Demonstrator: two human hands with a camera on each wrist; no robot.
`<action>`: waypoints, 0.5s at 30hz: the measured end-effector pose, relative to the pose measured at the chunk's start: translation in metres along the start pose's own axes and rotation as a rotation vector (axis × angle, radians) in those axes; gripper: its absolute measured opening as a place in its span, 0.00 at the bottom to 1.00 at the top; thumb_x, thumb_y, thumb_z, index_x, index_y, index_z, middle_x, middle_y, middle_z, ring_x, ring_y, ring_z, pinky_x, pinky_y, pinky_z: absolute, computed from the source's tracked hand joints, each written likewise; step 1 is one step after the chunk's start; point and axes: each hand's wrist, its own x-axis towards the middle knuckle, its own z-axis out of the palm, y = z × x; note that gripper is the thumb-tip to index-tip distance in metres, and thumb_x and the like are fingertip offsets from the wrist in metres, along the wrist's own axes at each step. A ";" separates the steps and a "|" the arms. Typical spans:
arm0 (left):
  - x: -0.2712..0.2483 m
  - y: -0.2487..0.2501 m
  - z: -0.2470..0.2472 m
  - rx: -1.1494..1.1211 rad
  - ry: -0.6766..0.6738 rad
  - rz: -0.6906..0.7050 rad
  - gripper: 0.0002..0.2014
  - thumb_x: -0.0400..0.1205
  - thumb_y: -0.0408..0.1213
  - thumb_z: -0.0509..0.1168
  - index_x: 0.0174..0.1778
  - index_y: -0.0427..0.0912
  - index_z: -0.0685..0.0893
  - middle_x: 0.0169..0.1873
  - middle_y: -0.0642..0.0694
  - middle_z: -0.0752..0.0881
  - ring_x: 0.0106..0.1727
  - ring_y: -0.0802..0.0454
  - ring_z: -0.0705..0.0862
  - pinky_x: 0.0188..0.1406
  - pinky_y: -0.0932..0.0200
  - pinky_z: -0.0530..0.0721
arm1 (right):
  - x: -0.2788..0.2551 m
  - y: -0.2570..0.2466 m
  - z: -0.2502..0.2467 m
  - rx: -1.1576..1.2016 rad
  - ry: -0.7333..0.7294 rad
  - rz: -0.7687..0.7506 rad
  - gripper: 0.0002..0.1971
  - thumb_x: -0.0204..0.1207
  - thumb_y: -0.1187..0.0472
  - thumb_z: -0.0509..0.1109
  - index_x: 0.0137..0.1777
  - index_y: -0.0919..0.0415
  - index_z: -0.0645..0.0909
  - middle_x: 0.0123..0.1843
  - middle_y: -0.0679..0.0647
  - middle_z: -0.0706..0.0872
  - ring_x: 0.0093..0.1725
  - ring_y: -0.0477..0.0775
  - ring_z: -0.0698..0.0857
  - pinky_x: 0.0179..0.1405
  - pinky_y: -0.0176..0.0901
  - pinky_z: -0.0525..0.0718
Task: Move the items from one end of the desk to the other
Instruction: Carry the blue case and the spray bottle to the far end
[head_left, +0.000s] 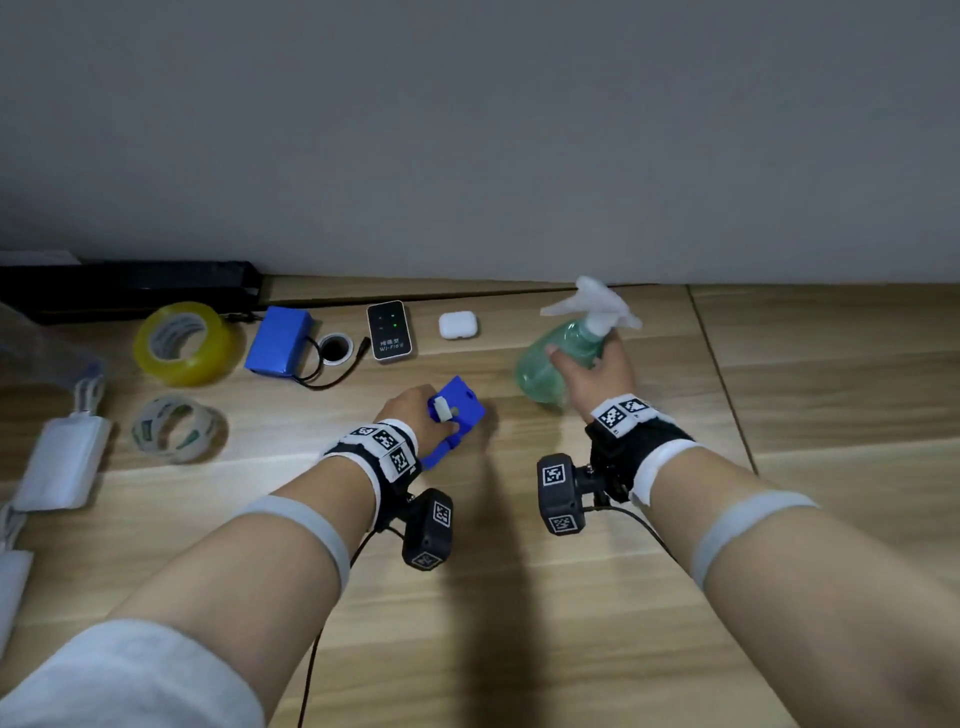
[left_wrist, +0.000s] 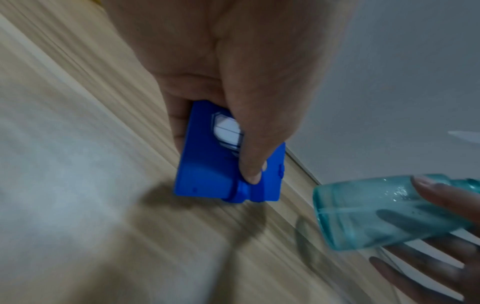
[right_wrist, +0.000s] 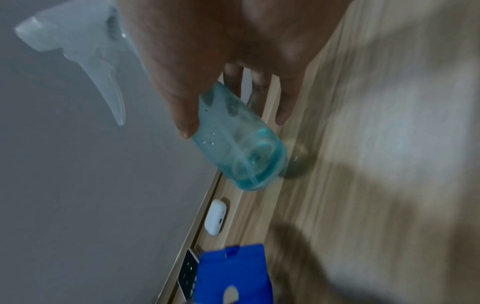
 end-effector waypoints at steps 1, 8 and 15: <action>-0.010 0.015 0.008 -0.021 -0.002 0.037 0.11 0.78 0.46 0.73 0.47 0.48 0.77 0.43 0.46 0.84 0.45 0.43 0.83 0.43 0.55 0.77 | -0.006 0.003 -0.017 0.004 -0.003 -0.006 0.27 0.73 0.54 0.79 0.70 0.55 0.76 0.62 0.50 0.86 0.60 0.53 0.84 0.67 0.50 0.79; -0.088 0.153 0.096 -0.230 0.019 0.253 0.07 0.79 0.37 0.72 0.51 0.47 0.82 0.37 0.53 0.85 0.40 0.50 0.84 0.39 0.59 0.79 | -0.046 0.045 -0.192 -0.035 0.065 -0.040 0.26 0.71 0.50 0.79 0.67 0.56 0.78 0.55 0.48 0.85 0.54 0.52 0.83 0.55 0.41 0.75; -0.160 0.318 0.221 -0.332 -0.045 0.343 0.07 0.75 0.42 0.77 0.44 0.52 0.86 0.46 0.43 0.91 0.50 0.40 0.90 0.54 0.42 0.89 | -0.089 0.105 -0.420 -0.107 0.199 -0.010 0.27 0.72 0.49 0.79 0.69 0.55 0.76 0.53 0.48 0.82 0.53 0.53 0.81 0.55 0.41 0.74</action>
